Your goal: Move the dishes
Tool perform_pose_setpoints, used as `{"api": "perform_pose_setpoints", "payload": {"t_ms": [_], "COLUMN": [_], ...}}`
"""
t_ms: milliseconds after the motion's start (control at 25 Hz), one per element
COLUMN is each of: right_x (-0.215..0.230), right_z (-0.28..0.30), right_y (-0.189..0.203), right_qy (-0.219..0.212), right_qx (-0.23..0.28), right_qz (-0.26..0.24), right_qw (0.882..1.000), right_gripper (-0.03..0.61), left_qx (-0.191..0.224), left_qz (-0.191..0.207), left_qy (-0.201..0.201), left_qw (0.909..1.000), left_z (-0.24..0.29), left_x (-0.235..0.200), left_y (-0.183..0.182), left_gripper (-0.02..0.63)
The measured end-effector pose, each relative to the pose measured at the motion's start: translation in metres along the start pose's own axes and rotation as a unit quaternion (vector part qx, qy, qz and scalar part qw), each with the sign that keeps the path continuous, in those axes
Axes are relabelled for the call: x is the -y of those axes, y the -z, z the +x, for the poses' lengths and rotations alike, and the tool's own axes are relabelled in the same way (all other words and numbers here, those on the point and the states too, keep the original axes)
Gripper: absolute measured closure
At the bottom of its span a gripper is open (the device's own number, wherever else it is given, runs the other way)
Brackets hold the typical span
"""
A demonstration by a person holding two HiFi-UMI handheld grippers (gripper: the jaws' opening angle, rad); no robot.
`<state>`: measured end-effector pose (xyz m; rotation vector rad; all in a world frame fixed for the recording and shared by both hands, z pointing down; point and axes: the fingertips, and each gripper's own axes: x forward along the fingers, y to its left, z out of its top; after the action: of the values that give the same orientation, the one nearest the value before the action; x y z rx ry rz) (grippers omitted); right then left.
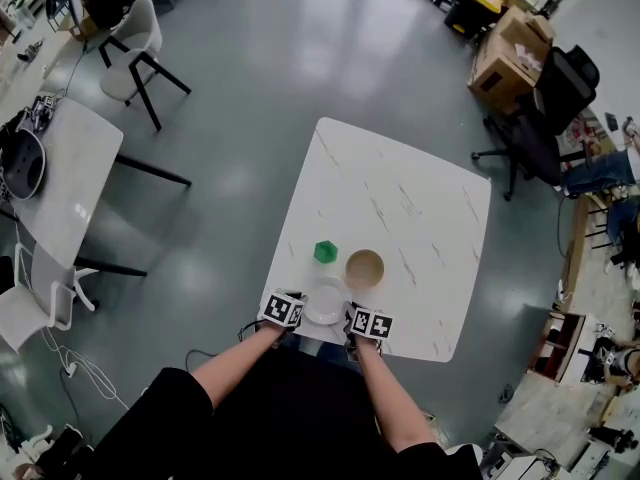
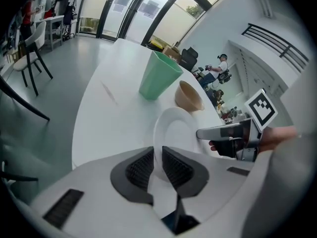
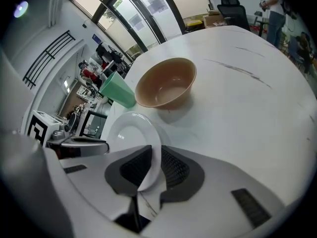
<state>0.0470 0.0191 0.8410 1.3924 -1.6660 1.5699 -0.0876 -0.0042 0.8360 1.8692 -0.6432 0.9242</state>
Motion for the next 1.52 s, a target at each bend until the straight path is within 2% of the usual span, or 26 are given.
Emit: {"api": "perform_pose_setpoints", "payload": {"t_ms": [120, 320, 520, 720, 880, 1000, 1120, 1280, 1400, 1520], "right_x": [-0.001, -0.001, 0.0, -0.004, -0.021, -0.04, -0.064, -0.093, -0.104, -0.113], "right_z": [0.003, 0.005, -0.002, -0.02, -0.043, -0.067, -0.092, -0.127, -0.157, -0.203], "right_y": [-0.001, -0.002, -0.003, -0.002, 0.0, -0.004, -0.007, -0.002, 0.01, 0.029], "right_qy": [0.003, 0.03, 0.058, 0.062, 0.048, 0.041, 0.022, -0.006, -0.004, -0.011], "right_qx": [-0.001, -0.01, -0.008, 0.011, 0.053, 0.097, 0.145, 0.204, 0.23, 0.277], "right_qz": [0.004, -0.014, -0.03, -0.019, 0.001, -0.015, -0.052, -0.111, -0.151, -0.182], "right_qw": [1.0, 0.999, 0.998, 0.998, 0.997, 0.994, 0.988, 0.973, 0.962, 0.944], "right_gripper": [0.506, 0.506, 0.485, 0.486, 0.486, 0.501, 0.526, 0.557, 0.561, 0.561], "left_qx": [-0.007, -0.02, -0.005, 0.016, 0.05, 0.088, 0.139, 0.217, 0.264, 0.308], "left_qz": [0.004, 0.073, 0.067, 0.067, 0.056, 0.057, 0.056, 0.068, 0.091, 0.104], "left_qy": [-0.001, -0.019, -0.021, 0.0, 0.018, 0.034, 0.04, 0.052, 0.04, 0.018], "left_qw": [1.0, 0.9969, 0.9976, 0.9976, 0.997, 0.9939, 0.9879, 0.9725, 0.9592, 0.9455], "left_z": [0.002, 0.004, 0.002, -0.01, -0.03, -0.053, -0.077, -0.111, -0.135, -0.157], "left_x": [-0.005, -0.006, -0.013, -0.015, -0.01, 0.008, 0.033, 0.077, 0.113, 0.152], "left_y": [-0.003, -0.007, -0.007, -0.007, -0.008, -0.012, -0.011, -0.012, -0.009, 0.006], "left_gripper": [0.549, 0.548, 0.542, 0.525, 0.525, 0.547, 0.574, 0.595, 0.595, 0.596]}}
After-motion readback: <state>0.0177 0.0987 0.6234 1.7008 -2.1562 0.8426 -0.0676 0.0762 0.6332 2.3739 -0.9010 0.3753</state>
